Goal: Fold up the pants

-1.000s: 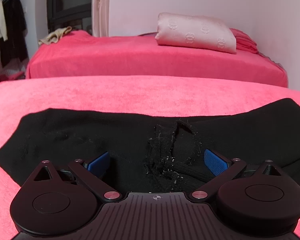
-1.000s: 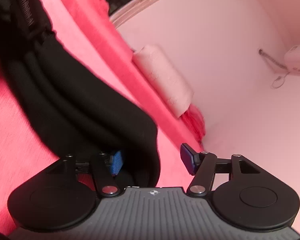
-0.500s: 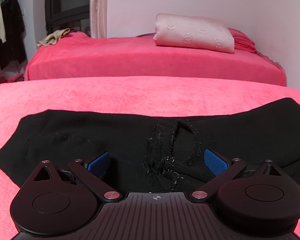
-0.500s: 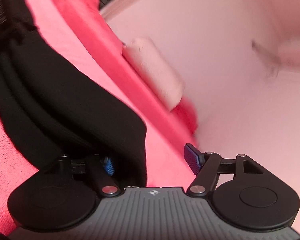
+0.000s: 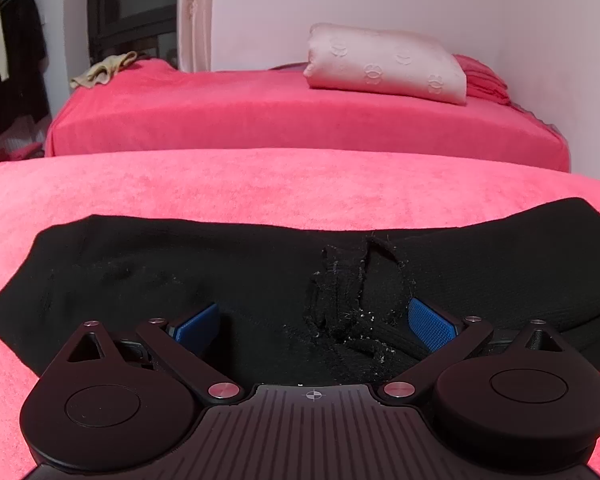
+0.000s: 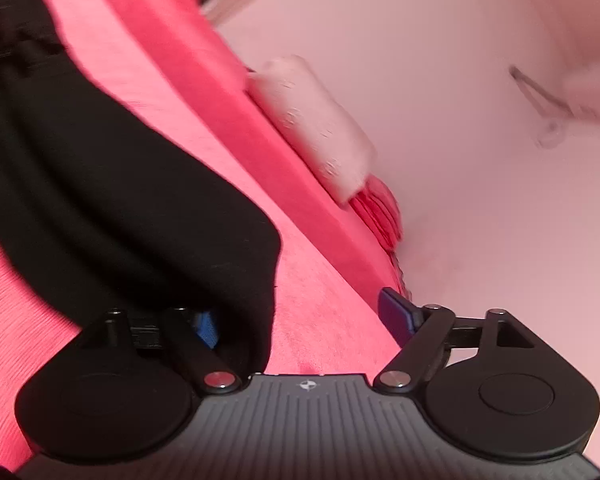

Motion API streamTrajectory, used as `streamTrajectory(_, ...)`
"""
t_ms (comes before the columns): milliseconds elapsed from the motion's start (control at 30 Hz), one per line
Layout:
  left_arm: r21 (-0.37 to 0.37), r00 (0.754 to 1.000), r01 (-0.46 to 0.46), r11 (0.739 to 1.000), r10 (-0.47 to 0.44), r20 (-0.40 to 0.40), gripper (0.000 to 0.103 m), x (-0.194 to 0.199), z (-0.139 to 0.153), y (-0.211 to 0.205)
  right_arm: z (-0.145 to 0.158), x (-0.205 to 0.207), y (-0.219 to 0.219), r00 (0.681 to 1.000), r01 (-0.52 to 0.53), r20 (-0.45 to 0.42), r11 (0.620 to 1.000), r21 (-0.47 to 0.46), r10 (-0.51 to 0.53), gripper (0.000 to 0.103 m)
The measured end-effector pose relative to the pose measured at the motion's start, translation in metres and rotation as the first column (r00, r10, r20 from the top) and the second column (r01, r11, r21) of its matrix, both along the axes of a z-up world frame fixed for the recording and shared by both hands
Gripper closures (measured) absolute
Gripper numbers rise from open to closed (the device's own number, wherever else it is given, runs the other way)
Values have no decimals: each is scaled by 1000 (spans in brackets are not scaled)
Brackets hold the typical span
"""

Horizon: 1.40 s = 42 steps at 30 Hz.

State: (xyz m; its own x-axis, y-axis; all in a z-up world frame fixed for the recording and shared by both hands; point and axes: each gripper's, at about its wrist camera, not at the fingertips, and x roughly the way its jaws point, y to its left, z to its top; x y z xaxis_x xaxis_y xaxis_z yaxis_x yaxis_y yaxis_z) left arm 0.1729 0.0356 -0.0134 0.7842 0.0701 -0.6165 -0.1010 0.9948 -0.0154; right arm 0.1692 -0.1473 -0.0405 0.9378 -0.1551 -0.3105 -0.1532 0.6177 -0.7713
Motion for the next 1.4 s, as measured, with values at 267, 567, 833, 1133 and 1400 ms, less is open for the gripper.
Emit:
streamTrajectory(267,-5,1000,-3,1000,3,6,0,-1,1,1,42,-55,-10,982,-187,-26,982,38,188,12)
streamTrajectory(567,-10,997,-25,1000,25,74,0,-20,13,13,81,22,-4,971,-71,-158,843,534,182,18)
streamTrajectory(833,-55,991,-91,994,96,91,0,-23,21,35,43,43,8,935,74,-327,828,556,136,16)
streamTrajectory(1133,-75,953,-290,954,295,73,0,-43,38,81,90,28,3,949,44,-278,816,577,146,16)
streamTrajectory(1400,-151,892,-449,881,451,-21,0,-68,31,134,117,38,31,927,13,-285,739,674,243,15)
